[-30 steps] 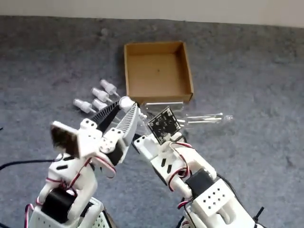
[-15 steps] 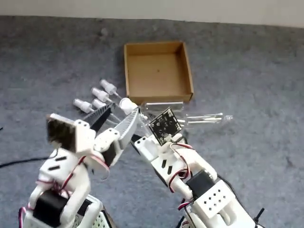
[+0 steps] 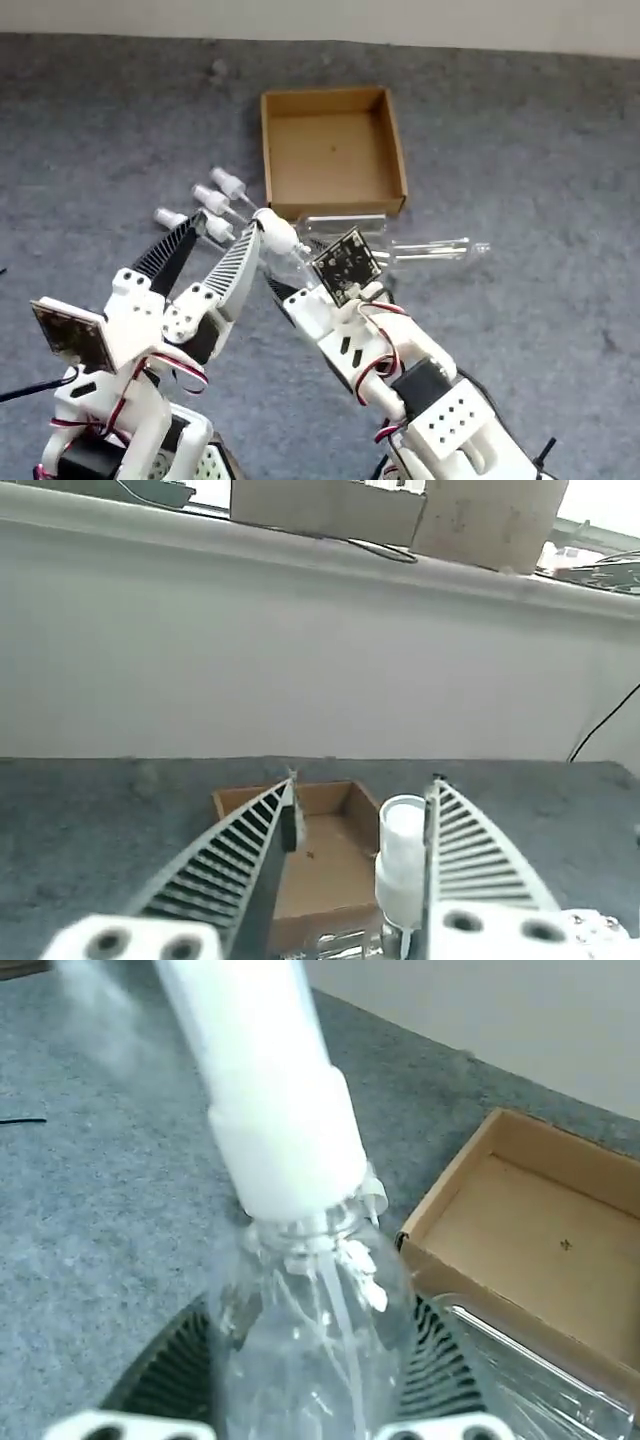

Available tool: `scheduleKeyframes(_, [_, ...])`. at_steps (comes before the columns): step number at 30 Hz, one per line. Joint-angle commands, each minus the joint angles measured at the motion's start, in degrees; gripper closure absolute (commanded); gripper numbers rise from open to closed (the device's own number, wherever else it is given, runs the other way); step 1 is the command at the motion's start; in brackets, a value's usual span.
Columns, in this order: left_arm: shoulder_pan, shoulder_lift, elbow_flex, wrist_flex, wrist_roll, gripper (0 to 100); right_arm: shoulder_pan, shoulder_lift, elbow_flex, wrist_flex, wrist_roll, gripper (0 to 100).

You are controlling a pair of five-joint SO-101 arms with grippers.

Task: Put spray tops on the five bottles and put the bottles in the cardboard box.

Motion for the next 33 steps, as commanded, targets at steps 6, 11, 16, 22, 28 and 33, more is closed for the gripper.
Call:
scheduleKeyframes(6, [-0.84,-0.31,9.27,-13.1,-0.7,84,0.04,-1.36,-0.84,0.22,-0.35,99.4])
scheduleKeyframes(11, [-0.66,-0.13,9.71,-13.1,-0.7,84,0.04,-1.54,-0.84,0.31,-0.35,99.4])
scheduleKeyframes(16, [-0.48,7.43,8.75,-13.45,-0.7,84,0.22,-1.63,-0.92,0.31,-0.35,99.4])
scheduleKeyframes(22, [0.4,17.01,1.89,-9.85,-3.87,84,6.02,-1.19,-1.36,1.27,-0.7,99.4])
scheduleKeyframes(28, [0.04,19.12,-6.55,-2.9,-4.22,84,8.48,2.86,-4.88,5.49,-0.79,99.4])
scheduleKeyframes(33, [-0.04,19.21,-8.13,1.58,-6.42,84,8.75,15.34,-13.93,5.49,-0.7,99.4])
